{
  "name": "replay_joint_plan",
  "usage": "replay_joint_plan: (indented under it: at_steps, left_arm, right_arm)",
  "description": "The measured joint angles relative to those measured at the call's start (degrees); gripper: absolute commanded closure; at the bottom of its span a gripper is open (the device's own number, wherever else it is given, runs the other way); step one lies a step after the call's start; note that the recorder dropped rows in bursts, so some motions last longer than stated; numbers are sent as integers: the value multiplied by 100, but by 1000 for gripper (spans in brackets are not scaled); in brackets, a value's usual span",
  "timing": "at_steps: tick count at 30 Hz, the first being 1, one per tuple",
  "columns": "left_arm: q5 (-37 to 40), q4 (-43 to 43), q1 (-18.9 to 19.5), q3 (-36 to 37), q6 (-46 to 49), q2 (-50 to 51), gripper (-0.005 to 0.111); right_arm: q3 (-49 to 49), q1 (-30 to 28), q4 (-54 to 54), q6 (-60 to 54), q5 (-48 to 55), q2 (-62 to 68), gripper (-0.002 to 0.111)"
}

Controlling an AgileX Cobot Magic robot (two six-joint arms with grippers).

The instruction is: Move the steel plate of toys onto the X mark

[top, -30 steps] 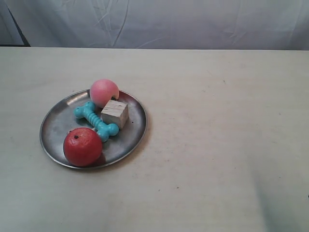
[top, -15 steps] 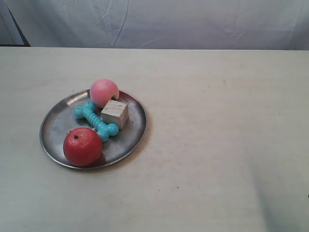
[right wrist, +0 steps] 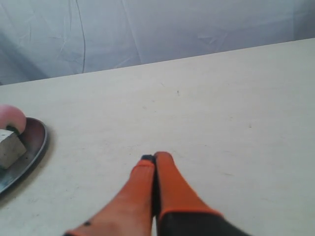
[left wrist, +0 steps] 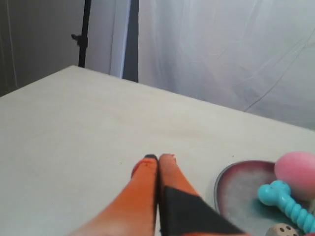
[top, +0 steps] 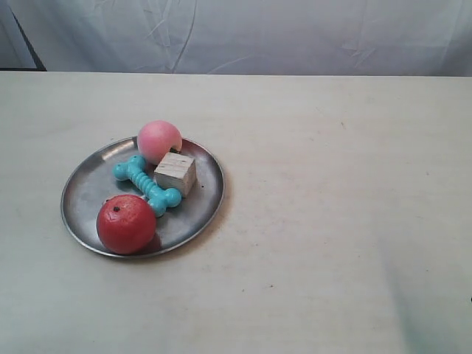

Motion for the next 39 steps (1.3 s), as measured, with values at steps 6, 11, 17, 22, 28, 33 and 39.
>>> replay_joint_plan:
  at_steps: [6, 11, 17, 22, 28, 33, 39]
  left_arm:
    - [164, 197, 0, 9, 0, 0, 107]
    - [103, 1327, 0, 9, 0, 0, 107]
    - [9, 2735, 0, 9, 11, 0, 107]
    - [9, 2914, 0, 9, 11, 0, 107]
    - [9, 2947, 0, 9, 11, 0, 107]
    - [5, 2947, 0, 9, 11, 0, 107]
    - [5, 2947, 0, 9, 11, 0, 107]
  right_arm:
    - [0, 0, 0, 0, 0, 0, 108]
    - [0, 0, 0, 0, 0, 0, 108]
    - [0, 0, 0, 0, 0, 0, 108]
    - [0, 0, 0, 0, 0, 0, 108]
    - [0, 0, 0, 0, 0, 0, 108]
    - [0, 0, 0, 0, 0, 0, 108]
    - [0, 0, 0, 0, 0, 0, 108]
